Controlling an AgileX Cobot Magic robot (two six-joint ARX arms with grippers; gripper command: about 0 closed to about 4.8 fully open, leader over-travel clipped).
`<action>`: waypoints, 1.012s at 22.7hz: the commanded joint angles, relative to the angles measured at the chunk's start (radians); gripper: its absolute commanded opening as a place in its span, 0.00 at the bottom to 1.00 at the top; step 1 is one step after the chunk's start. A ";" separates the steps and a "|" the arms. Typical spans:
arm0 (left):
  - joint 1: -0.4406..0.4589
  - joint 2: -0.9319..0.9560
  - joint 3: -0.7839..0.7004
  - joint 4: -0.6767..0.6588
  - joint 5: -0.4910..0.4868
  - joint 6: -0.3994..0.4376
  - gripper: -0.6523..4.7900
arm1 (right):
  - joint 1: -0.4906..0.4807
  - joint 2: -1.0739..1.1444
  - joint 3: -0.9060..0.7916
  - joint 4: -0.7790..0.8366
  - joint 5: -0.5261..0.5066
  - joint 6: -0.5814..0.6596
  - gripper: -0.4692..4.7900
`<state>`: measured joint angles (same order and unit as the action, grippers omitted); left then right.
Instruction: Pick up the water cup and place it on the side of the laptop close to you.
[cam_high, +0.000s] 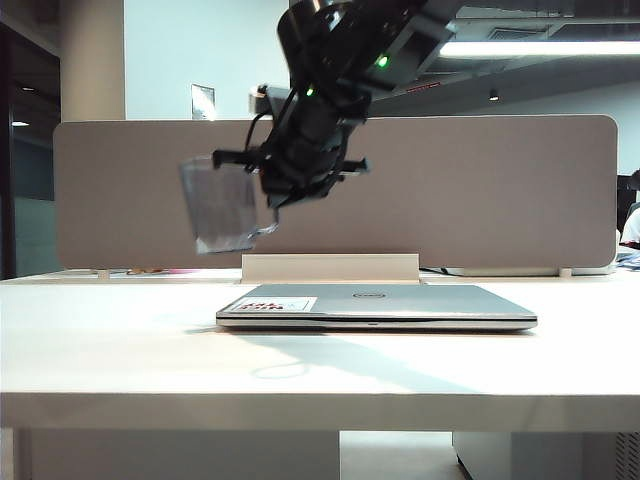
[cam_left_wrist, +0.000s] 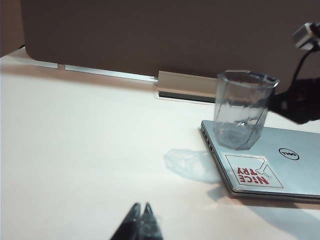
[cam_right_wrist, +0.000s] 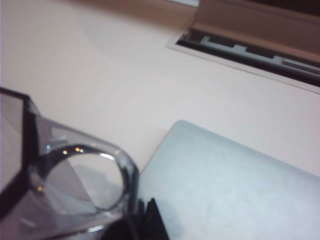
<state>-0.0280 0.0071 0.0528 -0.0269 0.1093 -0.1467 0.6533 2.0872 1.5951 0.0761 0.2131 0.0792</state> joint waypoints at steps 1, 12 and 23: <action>-0.002 0.000 0.002 0.006 0.000 0.007 0.11 | -0.021 -0.081 -0.032 0.006 0.018 0.006 0.08; -0.002 0.001 0.002 0.005 0.003 0.007 0.11 | -0.136 -0.395 -0.335 0.002 0.040 0.034 0.08; -0.002 0.001 0.001 -0.003 0.003 0.007 0.11 | -0.135 -0.663 -0.768 0.138 0.055 0.112 0.08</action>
<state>-0.0280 0.0071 0.0525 -0.0410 0.1108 -0.1467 0.5133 1.4425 0.8471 0.1719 0.2661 0.1814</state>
